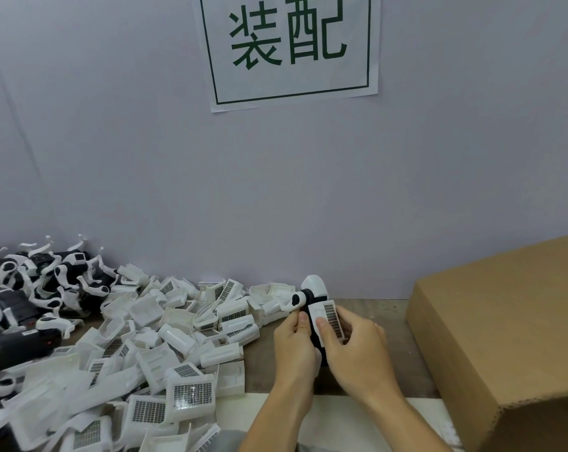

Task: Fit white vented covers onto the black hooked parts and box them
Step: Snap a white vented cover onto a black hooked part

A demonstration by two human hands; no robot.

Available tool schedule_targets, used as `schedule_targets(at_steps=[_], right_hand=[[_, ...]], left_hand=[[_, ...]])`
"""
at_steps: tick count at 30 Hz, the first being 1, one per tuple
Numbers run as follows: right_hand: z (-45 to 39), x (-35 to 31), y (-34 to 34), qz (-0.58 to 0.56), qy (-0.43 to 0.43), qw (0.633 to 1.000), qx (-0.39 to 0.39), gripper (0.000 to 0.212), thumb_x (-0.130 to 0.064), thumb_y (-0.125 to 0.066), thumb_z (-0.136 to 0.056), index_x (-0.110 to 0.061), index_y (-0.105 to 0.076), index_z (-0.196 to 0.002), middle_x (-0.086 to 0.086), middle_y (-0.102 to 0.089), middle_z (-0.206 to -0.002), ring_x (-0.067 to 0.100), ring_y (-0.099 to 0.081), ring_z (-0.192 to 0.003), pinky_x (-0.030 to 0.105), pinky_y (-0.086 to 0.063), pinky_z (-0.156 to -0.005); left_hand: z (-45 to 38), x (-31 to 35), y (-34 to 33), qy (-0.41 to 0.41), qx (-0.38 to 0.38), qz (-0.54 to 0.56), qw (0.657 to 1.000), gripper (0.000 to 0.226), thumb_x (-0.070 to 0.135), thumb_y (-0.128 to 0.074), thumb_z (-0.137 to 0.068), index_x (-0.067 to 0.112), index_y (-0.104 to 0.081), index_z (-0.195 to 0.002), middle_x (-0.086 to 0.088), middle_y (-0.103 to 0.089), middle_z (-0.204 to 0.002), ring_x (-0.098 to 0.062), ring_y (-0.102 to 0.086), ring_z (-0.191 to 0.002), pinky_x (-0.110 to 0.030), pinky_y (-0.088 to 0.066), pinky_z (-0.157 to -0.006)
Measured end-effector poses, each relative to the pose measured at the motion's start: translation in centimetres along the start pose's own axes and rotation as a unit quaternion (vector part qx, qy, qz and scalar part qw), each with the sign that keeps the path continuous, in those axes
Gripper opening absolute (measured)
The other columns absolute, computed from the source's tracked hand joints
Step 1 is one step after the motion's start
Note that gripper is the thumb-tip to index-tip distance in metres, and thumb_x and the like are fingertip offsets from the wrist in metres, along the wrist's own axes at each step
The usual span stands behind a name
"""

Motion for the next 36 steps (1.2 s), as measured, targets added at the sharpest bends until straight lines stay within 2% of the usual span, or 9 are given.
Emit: schedule_targets(at_steps=[5,11,15,19,21,24,26,31,36], right_hand=[[0.0,0.0,0.0,0.006,0.001,1.000,-0.007,0.012,-0.035,-0.064,-0.094,-0.026,-0.071,-0.090,-0.012,-0.070,-0.070,0.006,-0.065,-0.068,0.029,-0.056,-0.062],[0.2,-0.7,0.3,0.036,0.023,0.999,-0.031,0.018,-0.041,-0.062,-0.094,-0.028,-0.069,-0.085,-0.011,-0.067,-0.065,0.006,-0.064,-0.063,0.027,-0.053,-0.057],[0.5,-1.5,0.4,0.099,0.037,0.994,-0.029,0.027,-0.052,-0.056,-0.095,-0.029,-0.067,-0.085,-0.011,-0.065,-0.063,0.004,-0.061,-0.061,0.015,-0.043,-0.052],[0.6,-1.5,0.2,0.146,0.049,0.986,-0.058,0.024,-0.049,-0.048,-0.098,-0.031,-0.063,-0.103,-0.011,-0.068,-0.080,0.005,-0.064,-0.074,0.019,-0.050,-0.062],[0.7,-1.6,-0.1,0.078,0.048,0.992,-0.085,0.016,-0.038,-0.051,-0.099,-0.035,-0.063,-0.109,-0.012,-0.070,-0.085,0.005,-0.066,-0.080,0.026,-0.056,-0.070],[0.7,-1.6,-0.2,-0.075,0.006,0.995,-0.063,0.020,-0.026,-0.059,-0.099,-0.044,-0.067,-0.102,-0.018,-0.074,-0.092,-0.001,-0.068,-0.090,0.014,-0.054,-0.071],[0.5,-0.8,0.1,-0.188,-0.081,0.978,-0.038,0.018,-0.023,-0.059,-0.099,-0.034,-0.074,-0.098,-0.015,-0.076,-0.092,0.002,-0.071,-0.091,0.012,-0.053,-0.070],[0.4,-0.1,-0.1,-0.269,-0.209,0.937,-0.077,0.034,-0.035,-0.054,-0.100,-0.014,-0.079,-0.091,0.004,-0.078,-0.082,0.015,-0.075,-0.077,0.018,-0.053,-0.056],[0.4,0.6,0.3,-0.318,-0.224,0.920,-0.037,0.022,-0.030,-0.066,-0.093,-0.018,-0.081,-0.083,0.007,-0.078,-0.083,0.020,-0.076,-0.078,0.026,-0.057,-0.058]], left_hand=[[0.3,0.1,-0.1,-0.004,-0.020,0.006,1.000,0.035,0.016,-0.038,-0.109,0.011,-0.073,-0.107,-0.012,-0.076,-0.095,-0.014,-0.070,-0.067,-0.022,-0.051,-0.055],[0.6,0.5,-0.3,-0.005,-0.044,0.037,0.998,0.035,0.023,-0.039,-0.108,0.009,-0.071,-0.115,-0.016,-0.076,-0.105,-0.028,-0.072,-0.093,-0.023,-0.054,-0.063],[0.8,0.6,-0.3,-0.013,-0.054,0.037,0.998,0.036,0.027,-0.043,-0.107,0.006,-0.071,-0.112,-0.008,-0.077,-0.090,-0.013,-0.071,-0.071,-0.017,-0.050,-0.054],[0.9,0.8,-0.5,-0.039,-0.083,0.027,0.995,0.024,0.030,-0.058,-0.100,0.016,-0.074,-0.109,-0.004,-0.077,-0.102,-0.015,-0.073,-0.095,-0.017,-0.054,-0.066],[0.8,0.9,-0.4,-0.045,-0.079,0.027,0.995,0.020,0.024,-0.060,-0.099,0.015,-0.071,-0.114,-0.005,-0.077,-0.104,-0.020,-0.074,-0.098,-0.021,-0.057,-0.070],[0.5,0.7,-0.4,-0.040,-0.070,0.040,0.996,0.022,0.026,-0.059,-0.100,0.018,-0.071,-0.116,-0.006,-0.077,-0.106,-0.021,-0.074,-0.100,-0.033,-0.060,-0.079],[0.4,0.6,-0.5,-0.039,-0.075,0.037,0.996,0.022,0.029,-0.058,-0.100,0.019,-0.071,-0.114,-0.005,-0.077,-0.106,-0.020,-0.073,-0.101,-0.036,-0.058,-0.086],[0.7,0.8,-0.8,-0.044,-0.117,-0.004,0.992,0.021,0.023,-0.059,-0.100,0.021,-0.079,-0.096,-0.010,-0.078,-0.096,-0.021,-0.076,-0.089,-0.023,-0.057,-0.064],[0.6,0.8,-1.0,-0.064,-0.112,-0.026,0.991,0.024,0.018,-0.057,-0.101,0.021,-0.078,-0.092,-0.007,-0.078,-0.092,-0.019,-0.076,-0.088,-0.023,-0.058,-0.065]])
Point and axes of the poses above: each hand's wrist, its own z-axis away from the middle knuckle, its own y-axis out of the back of the hand, x = y × z, the point moved 5 cm from there along -z, towards the middle knuckle
